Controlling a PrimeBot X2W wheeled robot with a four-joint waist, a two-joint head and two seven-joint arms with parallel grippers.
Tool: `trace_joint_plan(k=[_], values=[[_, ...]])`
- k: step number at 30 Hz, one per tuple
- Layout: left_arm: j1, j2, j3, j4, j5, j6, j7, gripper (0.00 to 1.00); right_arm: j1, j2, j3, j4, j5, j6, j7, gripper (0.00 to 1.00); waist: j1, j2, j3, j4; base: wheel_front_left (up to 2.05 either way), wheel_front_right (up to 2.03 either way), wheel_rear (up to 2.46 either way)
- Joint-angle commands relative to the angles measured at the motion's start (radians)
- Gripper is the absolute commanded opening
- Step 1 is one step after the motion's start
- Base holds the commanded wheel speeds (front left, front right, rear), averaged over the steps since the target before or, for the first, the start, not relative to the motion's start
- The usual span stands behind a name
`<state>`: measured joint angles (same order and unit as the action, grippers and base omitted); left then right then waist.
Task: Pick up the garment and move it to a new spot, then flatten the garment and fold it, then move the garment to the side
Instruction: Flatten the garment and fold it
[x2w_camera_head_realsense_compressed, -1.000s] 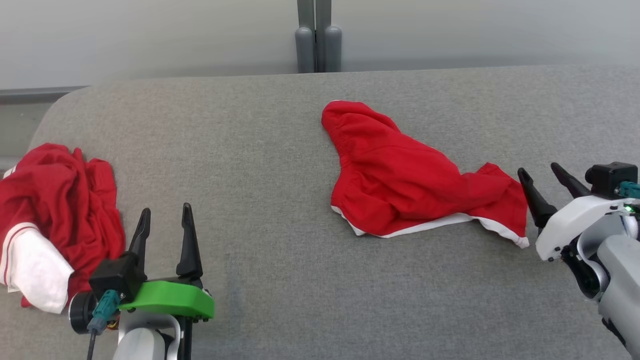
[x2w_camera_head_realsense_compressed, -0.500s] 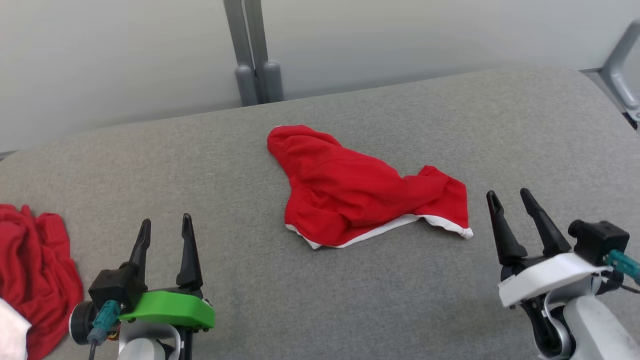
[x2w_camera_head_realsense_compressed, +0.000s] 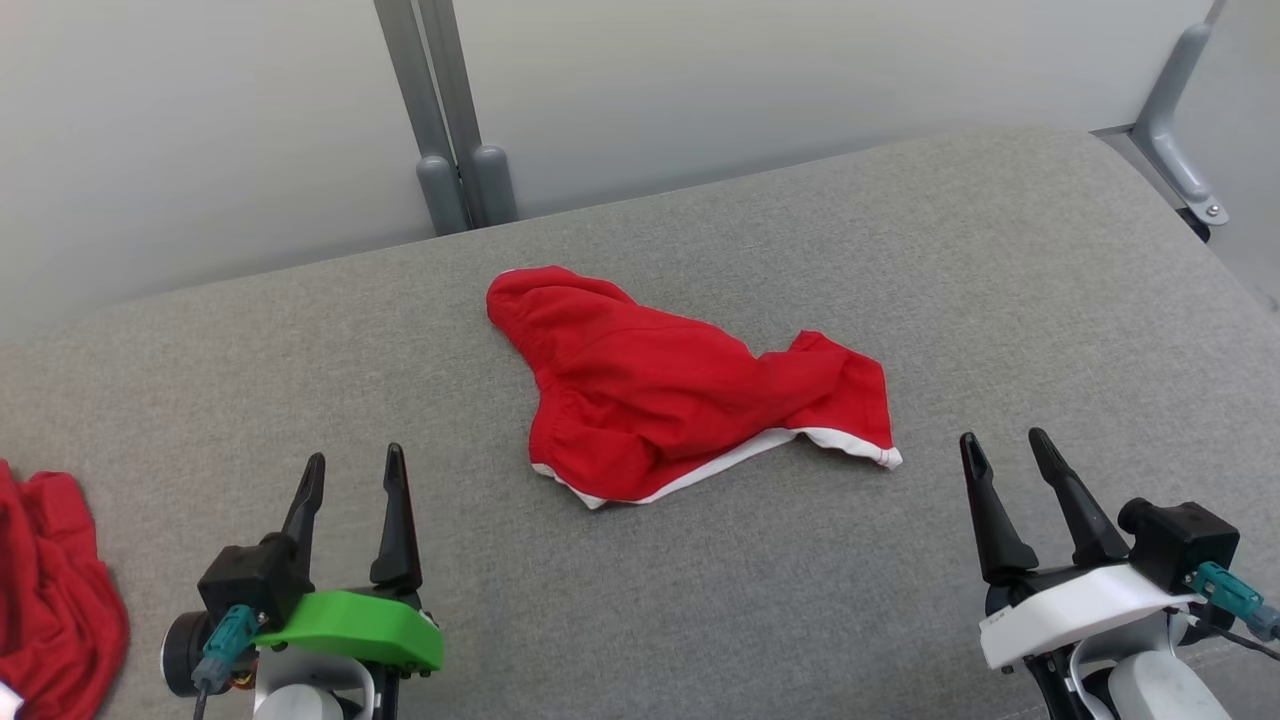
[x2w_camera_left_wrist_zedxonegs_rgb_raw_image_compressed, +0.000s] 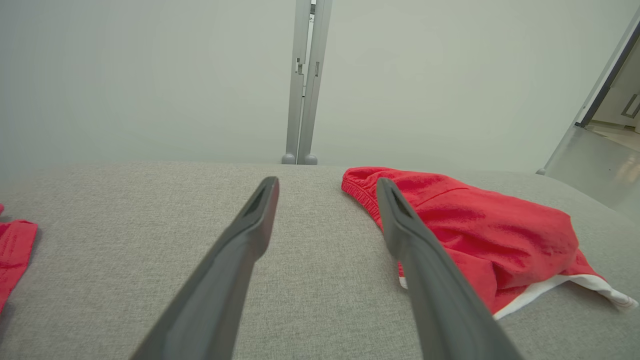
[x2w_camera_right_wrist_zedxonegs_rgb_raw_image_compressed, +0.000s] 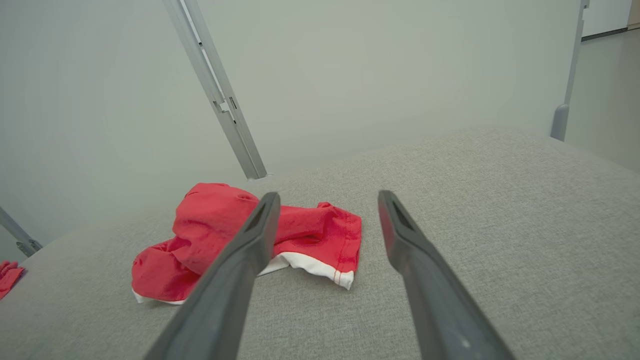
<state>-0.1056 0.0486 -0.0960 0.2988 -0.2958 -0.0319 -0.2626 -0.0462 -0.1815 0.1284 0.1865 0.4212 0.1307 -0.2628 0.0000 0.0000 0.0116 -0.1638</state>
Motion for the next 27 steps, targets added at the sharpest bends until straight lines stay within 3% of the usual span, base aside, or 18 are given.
trace_joint_plan(k=[1, 7, 13, 19, 27], values=[[-0.013, 0.003, -0.003, 0.004, -0.002, -0.004, -0.003, 1.0, -0.007, -0.006, -0.001, -0.005, -0.003, 0.0, -0.003, 1.0, 0.0, 0.0, 0.004, -0.006, 0.0, 0.0, 0.0], [-0.071, 0.02, -0.044, 0.078, 0.014, -0.038, 0.017, 1.0, -0.021, -0.014, 0.006, 0.005, 0.0, 0.0, -0.003, 1.0, 0.0, 0.0, 0.018, -0.025, 0.0, 0.0, 0.0], [-0.176, 0.059, -0.115, 0.222, -0.014, -0.084, 0.192, 1.0, -0.049, -0.024, 0.003, -0.007, 0.007, 0.0, -0.003, 1.0, 0.0, 0.0, 0.058, -0.056, 0.0, 0.0, 0.0], [-0.286, 0.108, -0.246, 0.318, -0.102, -0.099, 0.378, 1.0, -0.077, -0.027, 0.009, -0.007, 0.009, 0.0, -0.003, 1.0, 0.0, 0.0, 0.096, -0.099, 0.0, 0.0, 0.0], [-0.377, 0.22, -0.439, 0.331, -0.256, -0.099, 0.444, 1.0, -0.097, -0.019, 0.007, -0.005, 0.014, 0.0, -0.003, 1.0, 0.0, 0.0, 0.132, -0.149, 0.0, 0.0, 0.0]])
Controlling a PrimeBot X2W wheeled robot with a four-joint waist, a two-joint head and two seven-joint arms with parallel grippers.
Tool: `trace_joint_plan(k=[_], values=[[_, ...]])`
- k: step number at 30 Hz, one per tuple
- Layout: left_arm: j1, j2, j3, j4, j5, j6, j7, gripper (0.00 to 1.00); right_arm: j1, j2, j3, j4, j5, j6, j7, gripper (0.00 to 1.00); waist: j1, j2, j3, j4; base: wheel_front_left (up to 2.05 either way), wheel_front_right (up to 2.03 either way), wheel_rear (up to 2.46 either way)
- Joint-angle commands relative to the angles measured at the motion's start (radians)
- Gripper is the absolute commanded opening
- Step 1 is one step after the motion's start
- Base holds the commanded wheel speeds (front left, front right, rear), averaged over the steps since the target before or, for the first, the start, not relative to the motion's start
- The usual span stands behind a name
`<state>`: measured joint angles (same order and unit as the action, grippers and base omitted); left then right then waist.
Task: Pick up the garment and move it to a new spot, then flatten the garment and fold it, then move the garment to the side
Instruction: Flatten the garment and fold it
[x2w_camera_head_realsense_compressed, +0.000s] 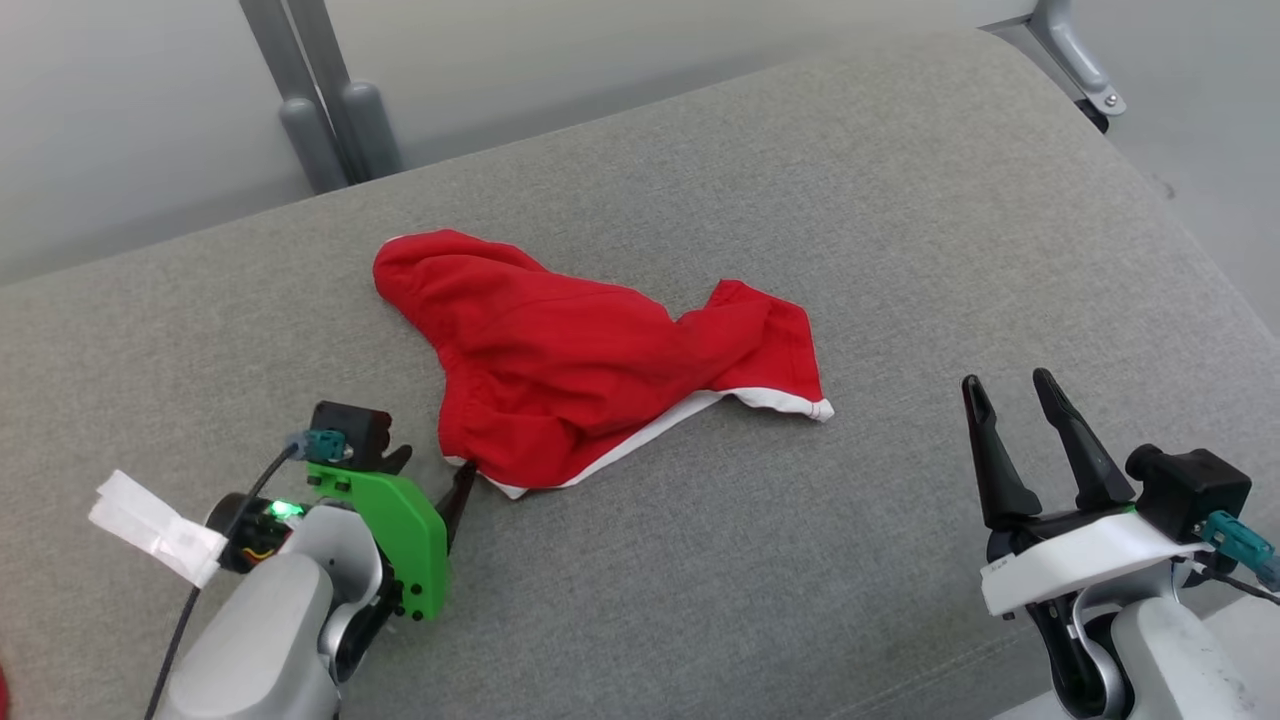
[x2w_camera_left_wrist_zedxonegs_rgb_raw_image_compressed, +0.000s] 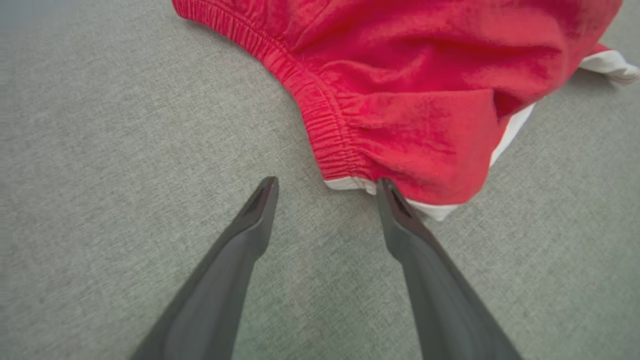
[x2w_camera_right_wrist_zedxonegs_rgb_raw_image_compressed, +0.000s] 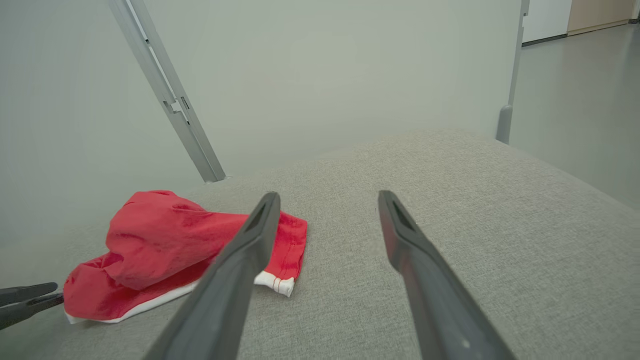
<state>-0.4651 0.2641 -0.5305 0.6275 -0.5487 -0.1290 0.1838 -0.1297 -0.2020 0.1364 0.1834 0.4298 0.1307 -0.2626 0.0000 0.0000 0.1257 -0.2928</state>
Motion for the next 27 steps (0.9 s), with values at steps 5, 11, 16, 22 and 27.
trace_joint_plan(k=[5, 11, 16, 22, 27], values=[[-0.047, 0.033, -0.06, 0.029, -0.06, -0.002, -0.004, 1.0, -0.013, 0.009, -0.002, 0.001, 0.005, 0.0, -0.003, 1.0, 0.0, 0.0, 0.026, -0.032, 0.0, 0.0, 0.0], [-0.07, 0.048, -0.129, 0.029, -0.12, -0.002, -0.043, 0.28, -0.015, 0.011, -0.006, 0.007, -0.001, 0.0, -0.003, 1.0, 0.0, 0.0, 0.027, -0.027, 0.0, 0.0, 0.0], [-0.082, 0.055, -0.184, 0.028, -0.172, -0.002, -0.07, 0.0, -0.008, 0.011, -0.007, 0.011, -0.009, 0.0, -0.003, 1.0, 0.0, 0.0, 0.014, -0.006, 0.0, 0.0, 0.0], [-0.075, 0.076, -0.222, -0.002, -0.245, -0.002, -0.057, 0.0, 0.009, 0.006, -0.012, 0.02, -0.011, 0.0, -0.003, 1.0, 0.0, 0.0, -0.02, 0.027, 0.0, 0.0, 0.0], [-0.055, 0.125, -0.235, -0.071, -0.328, -0.002, 0.022, 0.0, 0.024, 0.002, -0.008, 0.032, -0.01, 0.0, -0.003, 1.0, 0.0, 0.0, -0.054, 0.052, 0.0, 0.0, 0.0]])
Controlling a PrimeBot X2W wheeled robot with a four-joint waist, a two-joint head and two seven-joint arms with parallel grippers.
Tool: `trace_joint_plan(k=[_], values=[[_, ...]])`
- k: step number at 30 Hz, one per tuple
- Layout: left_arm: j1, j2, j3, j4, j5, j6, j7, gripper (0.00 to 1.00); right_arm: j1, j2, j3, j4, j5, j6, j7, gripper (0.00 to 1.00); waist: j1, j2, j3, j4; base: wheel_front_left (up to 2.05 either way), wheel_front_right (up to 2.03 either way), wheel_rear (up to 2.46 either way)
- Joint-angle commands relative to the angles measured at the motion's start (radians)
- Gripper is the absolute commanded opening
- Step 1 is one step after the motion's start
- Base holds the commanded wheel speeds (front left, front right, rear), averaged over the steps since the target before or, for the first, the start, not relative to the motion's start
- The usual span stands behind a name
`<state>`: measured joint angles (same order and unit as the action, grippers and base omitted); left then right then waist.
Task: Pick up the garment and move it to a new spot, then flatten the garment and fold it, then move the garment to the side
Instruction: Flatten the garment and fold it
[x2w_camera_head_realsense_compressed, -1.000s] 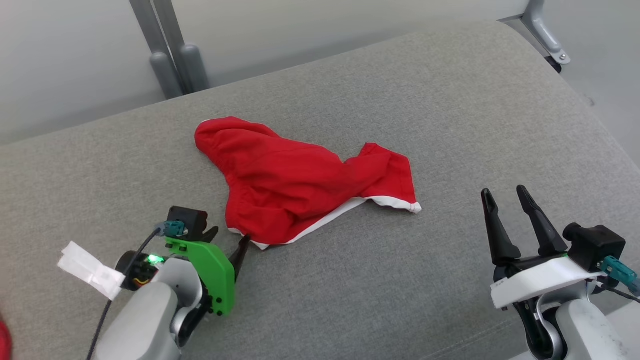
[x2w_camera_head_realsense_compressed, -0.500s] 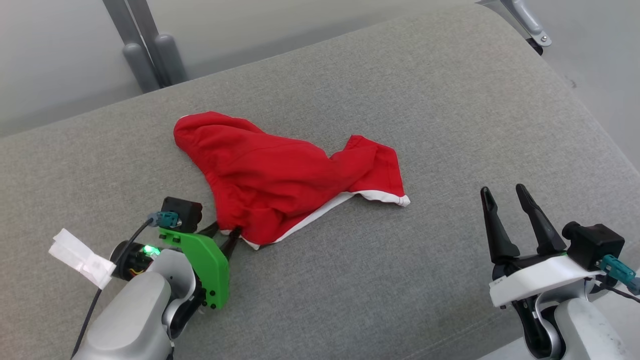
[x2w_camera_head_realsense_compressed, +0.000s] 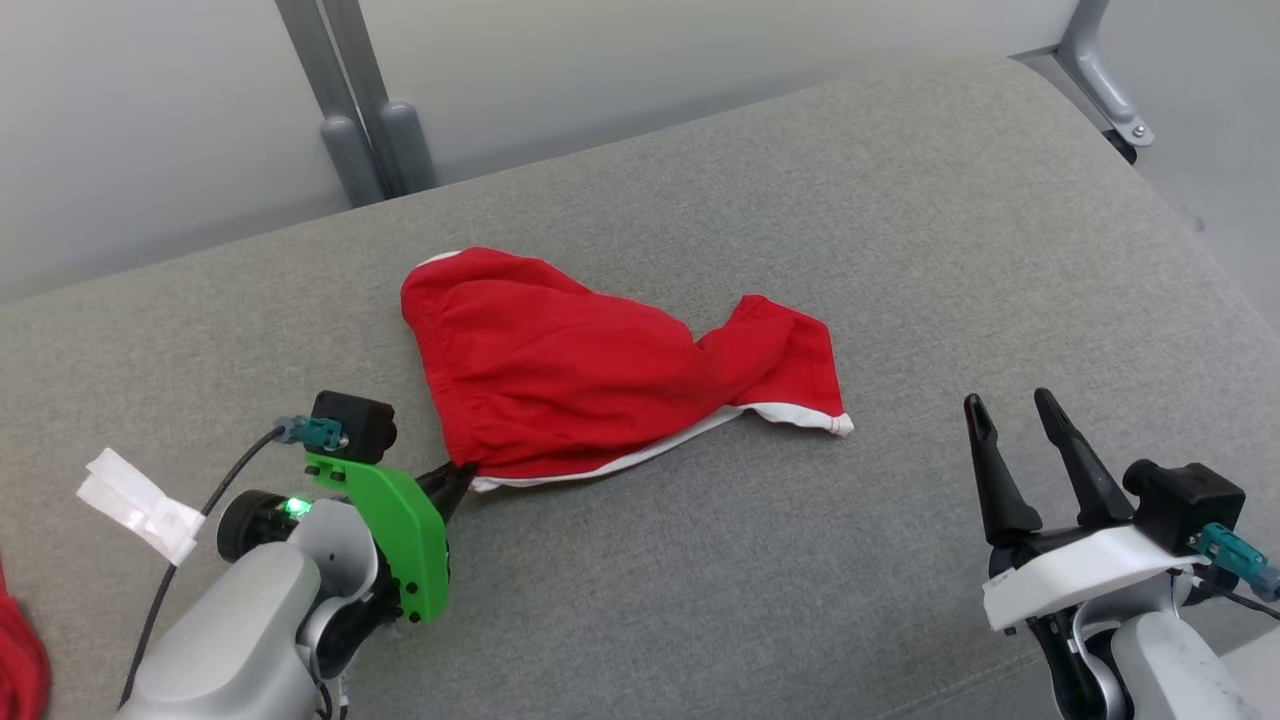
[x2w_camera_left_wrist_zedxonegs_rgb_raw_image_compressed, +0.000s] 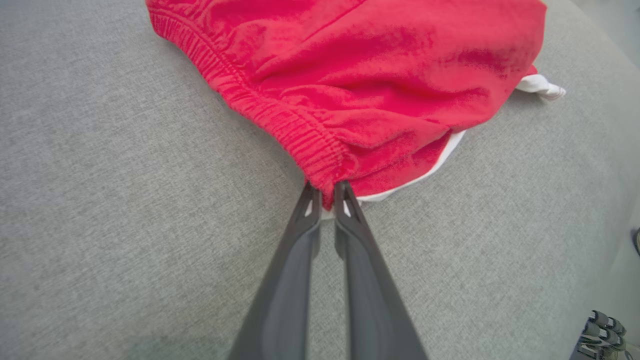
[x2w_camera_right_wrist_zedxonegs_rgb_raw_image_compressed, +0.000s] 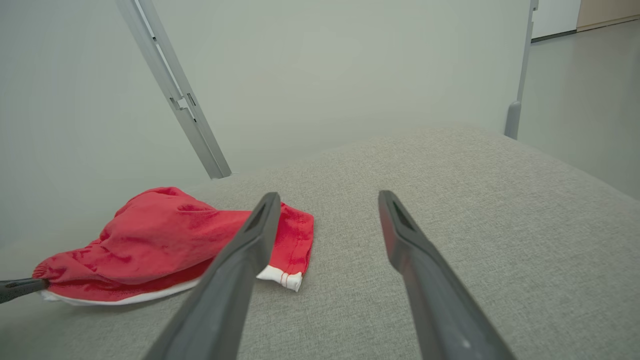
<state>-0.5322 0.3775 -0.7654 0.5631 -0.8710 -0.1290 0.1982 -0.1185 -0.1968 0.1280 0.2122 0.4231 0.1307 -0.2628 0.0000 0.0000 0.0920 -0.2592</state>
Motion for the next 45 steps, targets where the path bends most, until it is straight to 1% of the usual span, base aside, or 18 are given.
trace_joint_plan(k=[1, 4, 8, 10, 15, 16, 17, 18, 20, 22, 25, 27, 31, 35, 37, 40, 43, 45], values=[[0.016, 0.026, 0.001, -0.018, -0.02, -0.002, 0.025, 0.0, 0.015, -0.004, 0.004, 0.007, -0.001, 0.0, -0.003, 1.0, 0.0, 0.0, -0.025, 0.022, 0.0, 0.0, 0.0], [0.031, 0.073, 0.006, -0.049, -0.044, 0.002, 0.081, 0.0, 0.018, -0.009, 0.018, 0.021, 0.007, 0.0, -0.003, 1.0, 0.0, 0.0, -0.039, 0.029, 0.0, 0.0, 0.0], [0.069, 0.116, 0.015, -0.096, -0.067, 0.03, 0.12, 0.0, 0.022, -0.026, 0.027, 0.039, 0.03, 0.0, -0.003, 1.0, 0.0, 0.0, -0.049, 0.028, 0.0, 0.0, 0.0], [0.095, 0.139, 0.021, -0.114, -0.079, 0.046, 0.13, 0.0, 0.027, -0.034, 0.03, 0.047, 0.038, 0.0, -0.003, 1.0, 0.0, 0.0, -0.05, 0.026, 0.0, 0.0, 0.0], [0.159, 0.163, 0.038, -0.147, -0.093, 0.093, 0.107, 0.0, 0.031, -0.057, 0.025, 0.064, 0.059, 0.0, -0.003, 1.0, 0.0, 0.0, -0.044, 0.022, 0.0, 0.0, 0.0], [0.172, 0.162, 0.042, -0.151, -0.091, 0.104, 0.092, 0.31, 0.032, -0.059, 0.025, 0.067, 0.061, 0.0, -0.003, 1.0, 0.0, 0.0, -0.043, 0.022, 0.0, 0.0, 0.0], [0.184, 0.161, 0.041, -0.151, -0.091, 0.109, 0.086, 0.51, 0.033, -0.06, 0.025, 0.069, 0.064, 0.0, -0.003, 1.0, 0.0, 0.0, -0.042, 0.022, 0.0, 0.0, 0.0], [0.197, 0.159, 0.04, -0.15, -0.088, 0.115, 0.074, 1.0, 0.034, -0.06, 0.029, 0.071, 0.067, 0.0, -0.003, 1.0, 0.0, 0.0, -0.041, 0.023, 0.0, 0.0, 0.0], [0.206, 0.151, 0.049, -0.155, -0.083, 0.12, 0.037, 1.0, 0.034, -0.059, 0.038, 0.075, 0.067, 0.0, -0.003, 1.0, 0.0, 0.0, -0.039, 0.024, 0.0, 0.0, 0.0], [0.212, 0.145, 0.064, -0.162, -0.07, 0.126, -0.026, 1.0, 0.033, -0.056, 0.044, 0.077, 0.069, 0.0, -0.003, 1.0, 0.0, 0.0, -0.04, 0.027, 0.0, 0.0, 0.0], [0.23, 0.147, 0.074, -0.168, -0.054, 0.13, -0.087, 1.0, 0.035, -0.055, 0.052, 0.079, 0.071, 0.0, -0.003, 1.0, 0.0, 0.0, -0.048, 0.034, 0.0, 0.0, 0.0], [0.239, 0.146, 0.086, -0.183, -0.044, 0.143, -0.134, 1.0, 0.037, -0.056, 0.054, 0.075, 0.071, 0.0, -0.003, 1.0, 0.0, 0.0, -0.055, 0.04, 0.0, 0.0, 0.0], [0.272, 0.14, 0.121, -0.216, -0.017, 0.184, -0.253, 1.0, 0.044, -0.056, 0.065, 0.054, 0.063, 0.0, -0.003, 1.0, 0.0, 0.0, -0.068, 0.051, 0.0, 0.0, 0.0], [0.313, 0.126, 0.153, -0.251, 0.04, 0.244, -0.41, 1.0, 0.06, -0.044, 0.051, 0.018, 0.054, 0.0, -0.003, 1.0, 0.0, 0.0, -0.08, 0.063, 0.0, 0.0, 0.0], [0.332, 0.108, 0.188, -0.271, 0.047, 0.267, -0.445, 1.0, 0.061, -0.036, 0.036, -0.006, 0.043, 0.0, -0.003, 1.0, 0.0, 0.0, -0.082, 0.067, 0.0, 0.0, 0.0], [0.36, 0.076, 0.256, -0.315, 0.088, 0.296, -0.464, 1.0, 0.071, -0.018, 0.015, -0.036, 0.035, 0.0, -0.003, 1.0, 0.0, 0.0, -0.082, 0.074, 0.0, 0.0, 0.0], [0.422, 0.005, 0.385, -0.4, 0.187, 0.311, -0.463, 1.0, 0.084, -0.006, -0.012, -0.065, 0.026, 0.0, -0.003, 1.0, 0.0, 0.0, -0.082, 0.085, 0.0, 0.0, 0.0], [0.462, -0.03, 0.445, -0.439, 0.268, 0.304, -0.463, 1.0, 0.094, 0.003, -0.013, -0.077, 0.018, 0.0, -0.003, 1.0, 0.0, 0.0, -0.082, 0.09, 0.0, 0.0, 0.0]])
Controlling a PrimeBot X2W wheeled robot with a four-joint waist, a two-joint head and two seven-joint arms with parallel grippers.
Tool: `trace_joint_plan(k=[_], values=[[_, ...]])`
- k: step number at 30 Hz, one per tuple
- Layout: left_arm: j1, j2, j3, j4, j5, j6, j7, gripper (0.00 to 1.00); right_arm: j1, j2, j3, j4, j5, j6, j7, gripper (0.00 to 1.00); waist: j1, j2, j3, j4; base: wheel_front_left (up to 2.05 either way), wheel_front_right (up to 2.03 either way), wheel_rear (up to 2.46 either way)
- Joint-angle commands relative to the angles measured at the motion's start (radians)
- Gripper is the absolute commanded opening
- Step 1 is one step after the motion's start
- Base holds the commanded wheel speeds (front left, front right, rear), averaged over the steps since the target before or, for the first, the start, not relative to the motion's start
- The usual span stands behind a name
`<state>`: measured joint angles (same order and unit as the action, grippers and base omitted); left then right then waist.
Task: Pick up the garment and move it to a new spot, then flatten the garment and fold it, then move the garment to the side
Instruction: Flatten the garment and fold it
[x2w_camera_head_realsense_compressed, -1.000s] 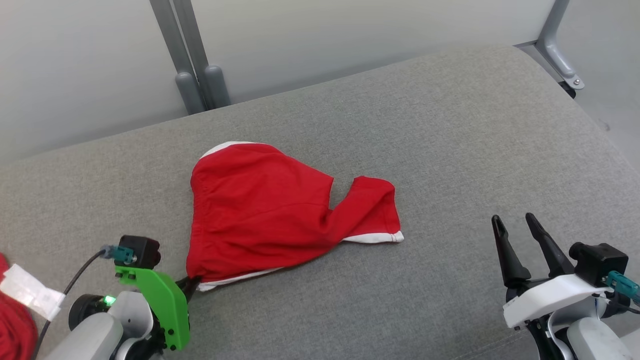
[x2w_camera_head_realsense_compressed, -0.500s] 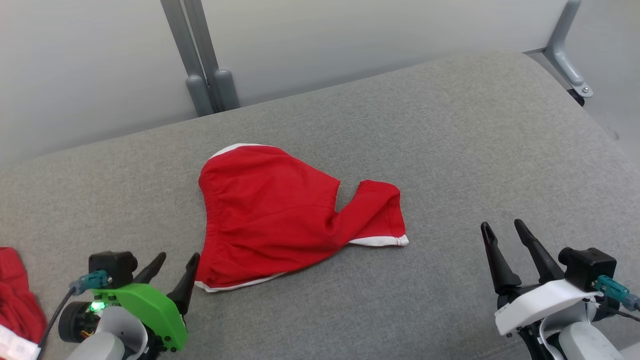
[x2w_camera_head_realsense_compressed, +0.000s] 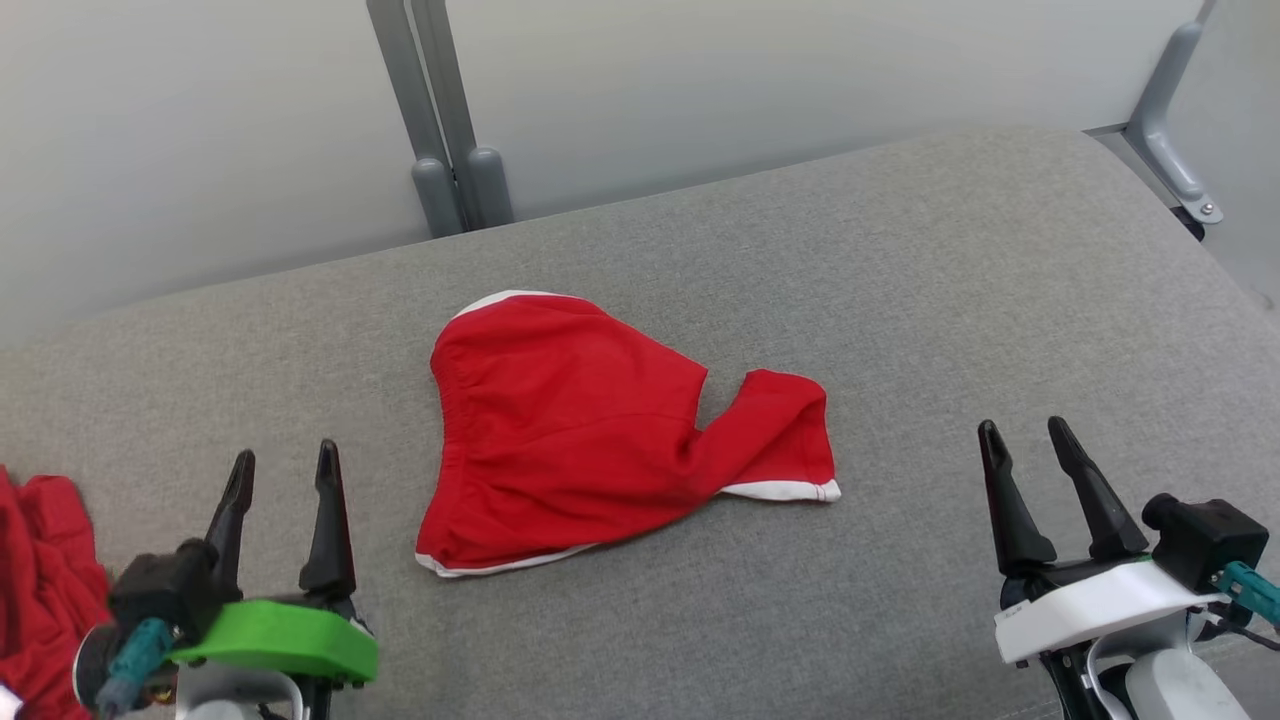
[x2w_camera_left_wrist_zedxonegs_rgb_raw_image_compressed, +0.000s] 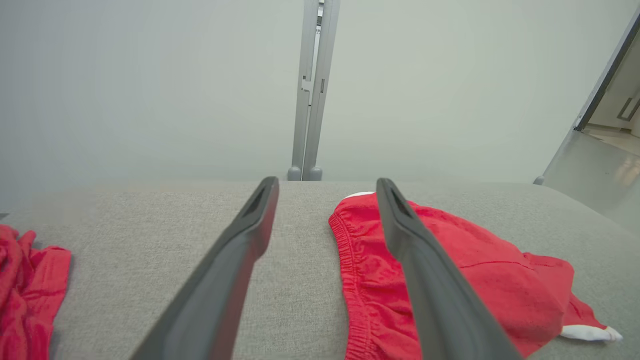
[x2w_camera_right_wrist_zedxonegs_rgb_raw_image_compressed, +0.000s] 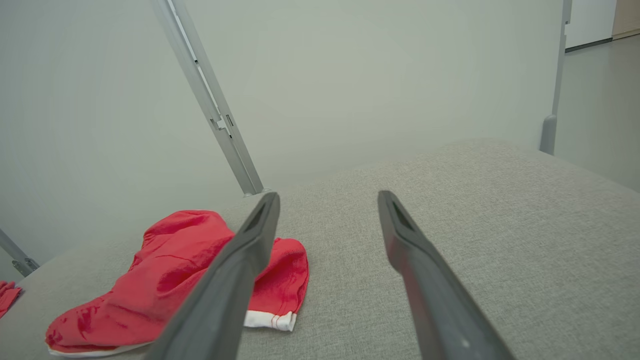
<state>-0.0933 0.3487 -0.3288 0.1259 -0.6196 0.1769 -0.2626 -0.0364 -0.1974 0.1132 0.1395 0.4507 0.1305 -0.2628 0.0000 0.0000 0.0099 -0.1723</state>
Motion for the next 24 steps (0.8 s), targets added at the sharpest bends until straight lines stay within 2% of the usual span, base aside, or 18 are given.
trace_joint_plan(k=[1, 6, 12, 24], values=[[0.034, -0.017, 0.031, -0.016, 0.053, -0.008, -0.003, 1.0, 0.016, 0.003, 0.008, -0.007, -0.011, 0.0, -0.003, 1.0, 0.0, 0.0, 0.001, 0.006, 0.0, 0.0, 0.0], [0.104, -0.109, 0.15, -0.037, 0.214, -0.032, -0.002, 1.0, 0.021, -0.012, 0.031, -0.009, -0.031, 0.0, -0.003, 1.0, 0.0, 0.0, 0.005, 0.016, 0.0, 0.0, 0.0], [0.134, -0.2, 0.24, 0.002, 0.298, -0.088, -0.002, 1.0, 0.017, -0.015, 0.048, 0.004, -0.077, 0.0, -0.003, 1.0, 0.0, 0.0, 0.014, 0.021, 0.0, 0.0, 0.0], [0.095, -0.273, 0.336, 0.04, 0.387, -0.159, -0.002, 1.0, -0.019, -0.019, 0.076, 0.02, -0.084, 0.0, -0.003, 1.0, 0.0, 0.0, 0.034, 0.041, 0.0, 0.0, 0.0]])
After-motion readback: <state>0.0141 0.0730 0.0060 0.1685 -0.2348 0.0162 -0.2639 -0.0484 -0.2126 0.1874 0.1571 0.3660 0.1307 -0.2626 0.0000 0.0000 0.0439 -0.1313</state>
